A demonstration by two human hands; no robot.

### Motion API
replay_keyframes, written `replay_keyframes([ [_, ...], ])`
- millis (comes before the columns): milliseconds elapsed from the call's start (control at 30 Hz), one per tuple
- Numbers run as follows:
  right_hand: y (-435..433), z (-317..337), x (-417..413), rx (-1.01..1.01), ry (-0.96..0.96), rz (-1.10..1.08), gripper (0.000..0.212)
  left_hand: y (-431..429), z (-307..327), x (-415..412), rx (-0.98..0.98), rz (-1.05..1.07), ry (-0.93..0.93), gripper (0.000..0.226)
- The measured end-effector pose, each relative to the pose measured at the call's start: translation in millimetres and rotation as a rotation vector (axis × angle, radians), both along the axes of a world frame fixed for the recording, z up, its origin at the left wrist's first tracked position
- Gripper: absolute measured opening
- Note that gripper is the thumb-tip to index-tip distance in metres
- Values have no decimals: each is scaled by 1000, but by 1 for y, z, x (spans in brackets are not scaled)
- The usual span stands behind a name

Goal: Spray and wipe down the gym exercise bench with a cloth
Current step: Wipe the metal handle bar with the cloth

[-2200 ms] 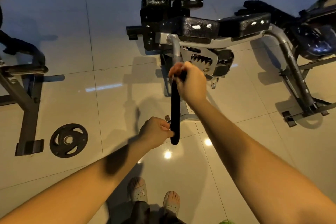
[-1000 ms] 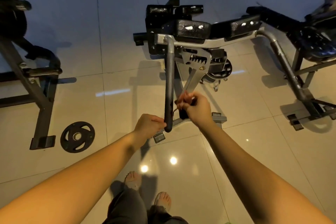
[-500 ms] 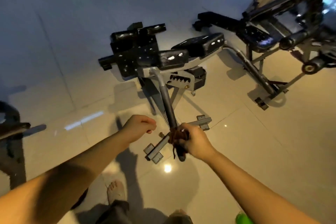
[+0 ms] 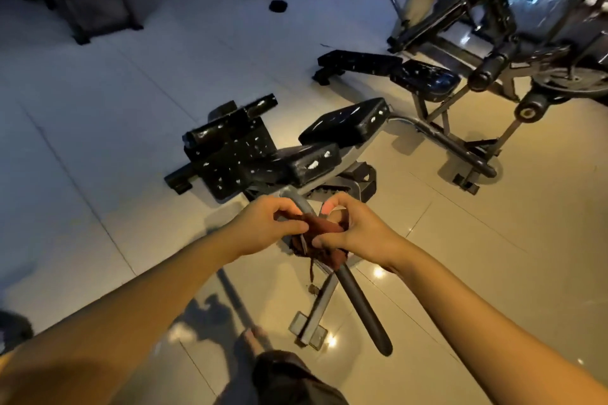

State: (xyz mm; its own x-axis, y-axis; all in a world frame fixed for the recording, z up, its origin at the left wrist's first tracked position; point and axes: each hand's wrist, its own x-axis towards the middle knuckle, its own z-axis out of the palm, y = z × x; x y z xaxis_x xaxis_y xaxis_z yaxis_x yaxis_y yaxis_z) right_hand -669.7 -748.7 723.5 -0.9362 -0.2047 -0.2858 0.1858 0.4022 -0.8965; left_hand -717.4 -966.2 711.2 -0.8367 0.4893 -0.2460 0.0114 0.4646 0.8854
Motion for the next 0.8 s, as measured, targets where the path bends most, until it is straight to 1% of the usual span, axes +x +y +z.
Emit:
replay_keyframes([
  [100,-3,4,-34,-162,-37,-40,52,-10,3,-36,116,100,-34,2],
  [167,-4,1,-61,-208,-38,-85,48,-16,7,-66,184,164,-79,3],
  [233,-4,2,-87,-221,-42,-101,36,-17,14,-93,210,177,-134,8],
  [300,-1,5,-109,-224,-39,-150,27,-12,21,-117,205,173,-193,6],
  [367,4,6,-126,-273,-33,-242,27,-5,26,-140,190,170,-227,3],
  [433,8,6,-141,-319,-8,-366,31,3,29,-162,172,111,-263,10],
  [533,9,4,-155,-394,19,-550,34,15,31,-181,118,-65,-311,29],
  [667,8,0,-165,-480,27,-838,36,41,24,-203,64,-138,-282,21],
  [800,2,-6,-166,-578,14,-1098,28,59,14,-229,57,-332,-381,29],
])
